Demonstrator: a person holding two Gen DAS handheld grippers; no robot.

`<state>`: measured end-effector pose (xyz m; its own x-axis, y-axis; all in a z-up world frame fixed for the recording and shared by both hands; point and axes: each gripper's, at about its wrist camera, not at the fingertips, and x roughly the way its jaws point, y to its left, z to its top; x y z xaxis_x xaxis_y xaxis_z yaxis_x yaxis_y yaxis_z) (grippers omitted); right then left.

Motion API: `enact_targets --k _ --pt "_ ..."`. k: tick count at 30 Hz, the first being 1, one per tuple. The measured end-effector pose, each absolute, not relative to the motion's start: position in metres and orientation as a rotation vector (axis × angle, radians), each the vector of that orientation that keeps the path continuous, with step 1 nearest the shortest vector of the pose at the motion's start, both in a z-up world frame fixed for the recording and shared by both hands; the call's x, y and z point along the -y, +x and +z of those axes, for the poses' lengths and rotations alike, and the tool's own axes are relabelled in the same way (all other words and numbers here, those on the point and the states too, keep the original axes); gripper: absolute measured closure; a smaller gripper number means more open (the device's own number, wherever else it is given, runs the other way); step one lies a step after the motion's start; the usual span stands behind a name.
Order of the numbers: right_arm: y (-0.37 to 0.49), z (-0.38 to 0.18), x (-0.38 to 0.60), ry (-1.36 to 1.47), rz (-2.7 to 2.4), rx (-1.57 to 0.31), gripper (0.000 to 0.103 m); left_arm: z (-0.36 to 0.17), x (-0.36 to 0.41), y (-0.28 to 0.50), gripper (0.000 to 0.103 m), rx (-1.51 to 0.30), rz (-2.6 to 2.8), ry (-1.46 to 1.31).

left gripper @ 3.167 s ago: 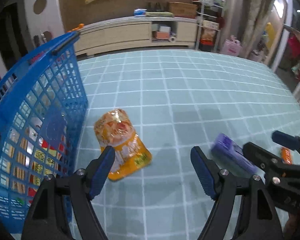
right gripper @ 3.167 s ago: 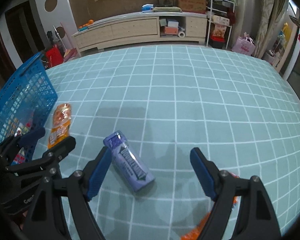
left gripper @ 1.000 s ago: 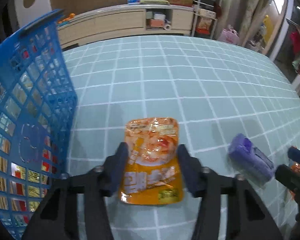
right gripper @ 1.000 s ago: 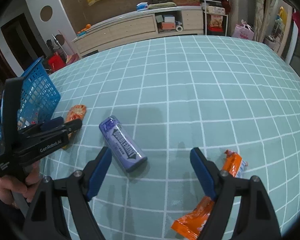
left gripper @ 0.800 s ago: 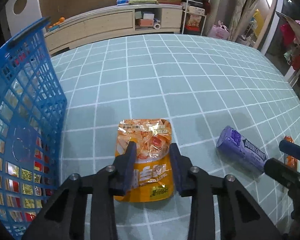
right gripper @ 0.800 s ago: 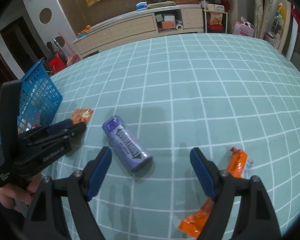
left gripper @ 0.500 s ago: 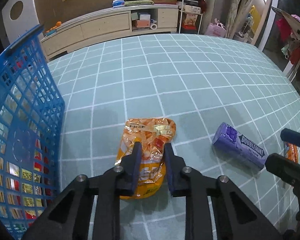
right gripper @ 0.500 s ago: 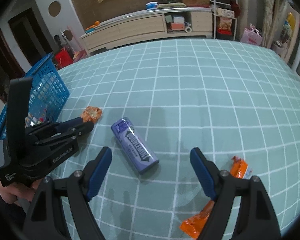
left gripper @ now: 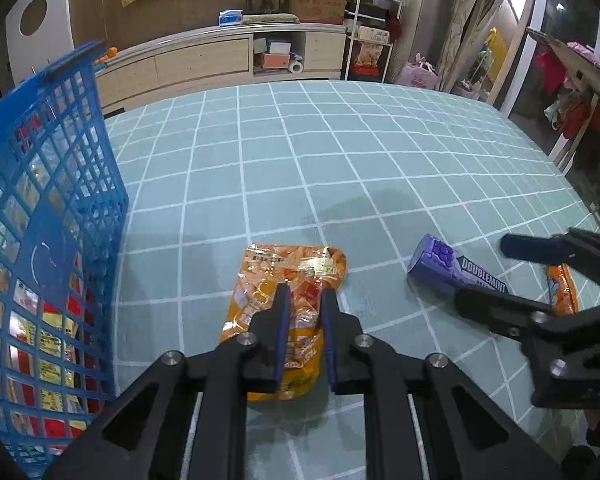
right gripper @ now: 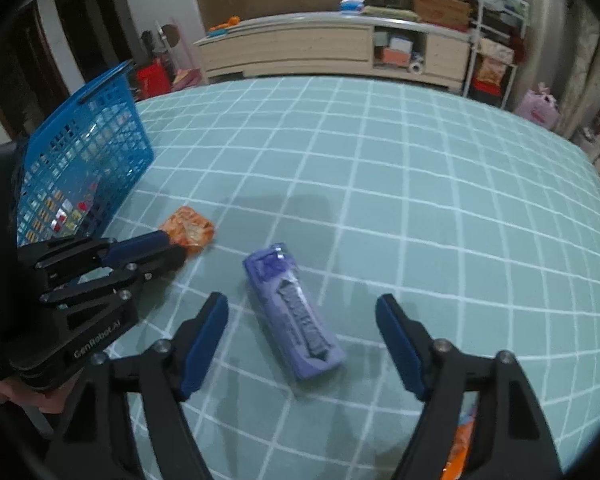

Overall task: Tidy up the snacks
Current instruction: 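Grasp the orange-and-yellow snack bag with the left gripper while the right reaches the gum box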

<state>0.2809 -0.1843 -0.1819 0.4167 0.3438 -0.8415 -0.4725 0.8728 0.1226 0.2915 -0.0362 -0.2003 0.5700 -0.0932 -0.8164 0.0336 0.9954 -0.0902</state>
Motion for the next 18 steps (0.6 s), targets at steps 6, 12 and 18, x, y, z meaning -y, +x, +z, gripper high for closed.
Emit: enact_targets --k 6,12,18 --pt "0.289 -0.197 0.176 -0.155 0.539 -1.082 0.05 -0.2 0.026 0.29 0.09 -0.967 -0.108 -0.129" --pt "0.285 -0.197 0.179 -0.149 0.533 -1.059 0.066 -0.202 0.023 0.286 0.103 -0.991 -0.138 -0.201" --pt "0.277 -0.196 0.188 -0.097 0.54 -1.055 0.068 -0.192 0.027 0.278 0.103 -0.98 -0.11 -0.132"
